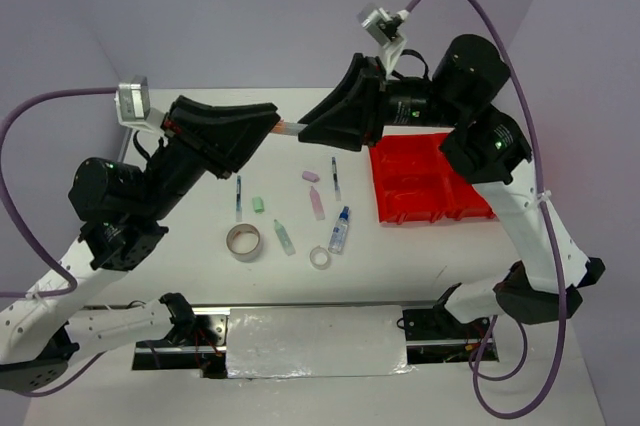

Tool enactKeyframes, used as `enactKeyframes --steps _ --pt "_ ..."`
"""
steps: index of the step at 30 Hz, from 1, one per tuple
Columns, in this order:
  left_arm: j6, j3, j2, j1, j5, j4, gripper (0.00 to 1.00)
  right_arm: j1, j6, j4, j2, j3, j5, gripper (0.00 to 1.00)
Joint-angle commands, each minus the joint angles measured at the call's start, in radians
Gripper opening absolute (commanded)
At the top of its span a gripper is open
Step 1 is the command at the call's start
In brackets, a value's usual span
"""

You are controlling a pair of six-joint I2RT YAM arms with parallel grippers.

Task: Sort the stationery into containers
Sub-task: Close the pen cap on the pen, then place the pen in the storage box.

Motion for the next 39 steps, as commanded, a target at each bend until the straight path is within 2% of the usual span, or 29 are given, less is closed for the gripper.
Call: enactKeyframes --steps 1,2,3,5,6,7,8,9,10,12,13,15,16,21,24,25,26,28,29,34,39 --pt "0.031 -0.024 0.051 -0.081 0.16 -0.417 0.0 -0.033 0.033 0.362 -0.026 -0.073 0.183 0.0" --pt "0.051 0.01 0.067 -0.081 0.105 -0.499 0.09 -0.022 0.027 0.379 -0.057 -0.145 0.163 0.0" --pt "0.059 0.052 0.081 -0.081 -0.017 -0.541 0.11 0.002 0.024 0.394 -0.092 -0.297 0.161 0.0" --pt "0.088 0.182 0.139 -0.079 -0.106 -0.632 0.25 0.021 0.019 0.426 -0.193 -0.441 0.166 0.0" --pt "0.099 0.231 0.162 -0.078 -0.169 -0.653 0.27 0.032 0.027 0.44 -0.227 -0.512 0.167 0.0" --pt "0.106 0.324 0.189 -0.078 -0.199 -0.673 0.24 0.035 0.037 0.484 -0.261 -0.637 0.167 0.0" --pt "0.115 0.366 0.234 -0.072 -0.217 -0.696 0.24 0.035 0.063 0.503 -0.317 -0.687 0.169 0.0" --pt "0.123 0.402 0.255 -0.067 -0.223 -0.692 0.27 0.035 0.074 0.517 -0.34 -0.765 0.174 0.0" --pt "0.126 0.452 0.275 -0.061 -0.228 -0.686 0.43 0.036 0.076 0.525 -0.36 -0.788 0.174 0.0" --pt "0.116 0.503 0.325 -0.024 -0.221 -0.657 0.67 0.035 0.065 0.499 -0.396 -0.826 0.187 0.0" --pt "0.09 0.523 0.362 0.009 -0.224 -0.652 0.89 0.033 0.042 0.464 -0.405 -0.837 0.224 0.0" --pt "0.053 0.601 0.406 0.052 -0.233 -0.678 0.99 0.026 0.033 0.422 -0.437 -0.888 0.282 0.0" --pt "0.009 0.633 0.451 0.101 -0.23 -0.695 0.99 0.01 0.033 0.416 -0.449 -0.911 0.307 0.0" --pt "-0.05 0.772 0.519 0.185 -0.268 -0.831 0.99 -0.047 0.037 0.339 -0.54 -1.014 0.448 0.0" --pt "-0.047 0.789 0.5 0.212 -0.371 -0.929 0.99 -0.07 0.066 0.14 -0.545 -0.974 0.733 0.0" --pt "-0.036 0.781 0.493 0.218 -0.392 -0.981 0.99 -0.085 0.08 0.087 -0.539 -0.941 0.922 0.0" --pt "-0.015 0.75 0.479 0.218 -0.398 -1.005 0.99 -0.094 0.165 -0.083 -0.522 -0.911 1.033 0.0" --pt "-0.001 0.691 0.425 0.218 -0.386 -1.049 0.99 -0.155 0.244 -0.242 -0.439 -0.852 1.229 0.0" --pt "0.007 0.604 0.401 0.218 -0.372 -1.055 0.99 -0.175 0.284 -0.343 -0.418 -0.845 1.272 0.0" --pt "0.017 0.286 0.218 0.217 -0.316 -1.065 0.99 -0.226 0.499 -0.448 -0.349 -0.857 1.468 0.0" --pt "0.017 0.141 0.095 0.218 -0.296 -1.123 0.99 -0.266 0.776 -0.593 -0.221 -0.813 1.632 0.0"
